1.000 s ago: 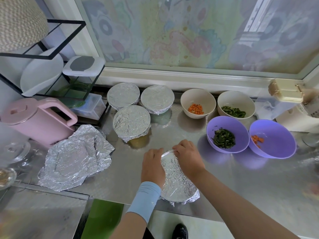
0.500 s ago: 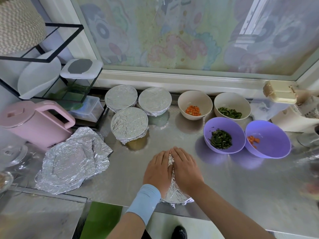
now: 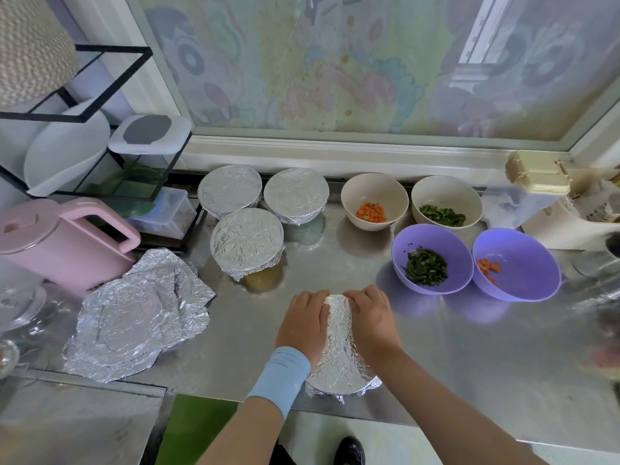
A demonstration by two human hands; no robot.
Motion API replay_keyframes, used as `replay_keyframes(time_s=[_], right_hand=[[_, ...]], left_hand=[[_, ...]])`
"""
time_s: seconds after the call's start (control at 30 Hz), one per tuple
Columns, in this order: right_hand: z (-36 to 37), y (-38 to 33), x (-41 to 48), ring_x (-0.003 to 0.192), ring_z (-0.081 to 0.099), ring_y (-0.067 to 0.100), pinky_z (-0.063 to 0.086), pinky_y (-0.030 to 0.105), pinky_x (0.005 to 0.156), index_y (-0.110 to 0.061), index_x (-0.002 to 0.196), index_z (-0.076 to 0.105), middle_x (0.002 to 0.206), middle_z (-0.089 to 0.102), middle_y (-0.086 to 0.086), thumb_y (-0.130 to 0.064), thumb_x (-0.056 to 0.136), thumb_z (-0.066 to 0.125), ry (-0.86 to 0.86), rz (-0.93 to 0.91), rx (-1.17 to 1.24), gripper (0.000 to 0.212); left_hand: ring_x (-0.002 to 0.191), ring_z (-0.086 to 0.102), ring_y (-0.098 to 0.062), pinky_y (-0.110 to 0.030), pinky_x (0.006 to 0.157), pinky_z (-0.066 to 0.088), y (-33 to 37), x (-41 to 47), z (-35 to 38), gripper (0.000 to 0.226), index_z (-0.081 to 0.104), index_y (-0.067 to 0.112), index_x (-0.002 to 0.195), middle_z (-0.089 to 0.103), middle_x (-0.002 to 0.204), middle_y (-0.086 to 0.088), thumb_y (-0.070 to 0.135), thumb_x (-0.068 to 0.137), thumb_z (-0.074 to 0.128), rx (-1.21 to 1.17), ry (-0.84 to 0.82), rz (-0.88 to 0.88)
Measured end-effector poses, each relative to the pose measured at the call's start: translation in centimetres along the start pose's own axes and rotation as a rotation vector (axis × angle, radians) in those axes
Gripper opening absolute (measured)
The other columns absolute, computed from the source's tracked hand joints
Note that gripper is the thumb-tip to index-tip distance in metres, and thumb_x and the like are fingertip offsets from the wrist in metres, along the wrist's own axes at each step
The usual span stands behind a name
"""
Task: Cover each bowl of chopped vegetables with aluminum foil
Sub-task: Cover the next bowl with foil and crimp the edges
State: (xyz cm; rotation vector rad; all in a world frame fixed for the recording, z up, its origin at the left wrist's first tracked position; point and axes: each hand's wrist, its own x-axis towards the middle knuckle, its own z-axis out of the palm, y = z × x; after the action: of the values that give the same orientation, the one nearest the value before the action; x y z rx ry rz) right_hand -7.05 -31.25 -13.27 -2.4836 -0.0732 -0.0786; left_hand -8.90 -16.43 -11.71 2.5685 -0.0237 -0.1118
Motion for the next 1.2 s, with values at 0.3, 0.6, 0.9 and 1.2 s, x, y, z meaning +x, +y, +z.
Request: replay_keyframes(time_s=[0.3, 0.6, 0.9, 1.2], right_hand=[[-0.2, 0.2, 0.3, 0.09, 0.056, 0.026, 0.048, 0.04, 0.08, -0.023, 0.112, 0.066, 0.098, 0.06, -0.002, -0.009, 0.091, 0.052, -0.056, -0.104, -0.098, 0.028], [-0.2, 0.4, 0.8, 0.099, 0.056, 0.027, 0.047, 0.041, 0.087, -0.019, 0.112, 0.064, 0.106, 0.061, 0.0, -0.018, 0.094, 0.042, -0.129, -0.09, -0.096, 0.029], [-1.2, 0.8, -1.3, 0.109, 0.057, 0.005, 0.039, 0.02, 0.092, -0.032, 0.119, 0.064, 0.115, 0.066, -0.016, -0.02, 0.1, 0.045, -0.161, 0.25, 0.425, 0.029], [-1.3, 0.5, -1.3, 0.114, 0.056, 0.007, 0.037, 0.013, 0.091, -0.032, 0.121, 0.064, 0.12, 0.065, -0.017, -0.02, 0.099, 0.047, -0.156, 0.295, 0.449, 0.03]], left_hand=[[0.129, 0.038, -0.012, -0.027, 0.109, 0.031, 0.1, 0.1, 0.0, 0.043, 0.037, 0.025, 0.145, 0.043, 0.142, 0.007, 0.032, 0.104, 0.033, 0.081, -0.035, 0.119], [0.129, 0.04, -0.012, -0.029, 0.107, 0.036, -0.1, 0.1, -0.1, 0.046, 0.036, 0.024, 0.145, 0.044, 0.141, 0.006, 0.032, 0.101, 0.038, -0.087, 0.016, 0.074], [0.119, 0.054, -0.007, -0.038, 0.105, 0.046, -0.1, -4.4, 0.8, 0.043, 0.057, 0.035, 0.126, 0.059, 0.128, 0.012, 0.046, 0.089, 0.038, -0.96, 0.176, -0.392], [0.126, 0.049, -0.01, -0.04, 0.107, 0.042, -0.5, -4.3, 1.0, 0.043, 0.053, 0.039, 0.128, 0.055, 0.134, 0.014, 0.048, 0.09, 0.037, -0.909, 0.161, -0.4]])
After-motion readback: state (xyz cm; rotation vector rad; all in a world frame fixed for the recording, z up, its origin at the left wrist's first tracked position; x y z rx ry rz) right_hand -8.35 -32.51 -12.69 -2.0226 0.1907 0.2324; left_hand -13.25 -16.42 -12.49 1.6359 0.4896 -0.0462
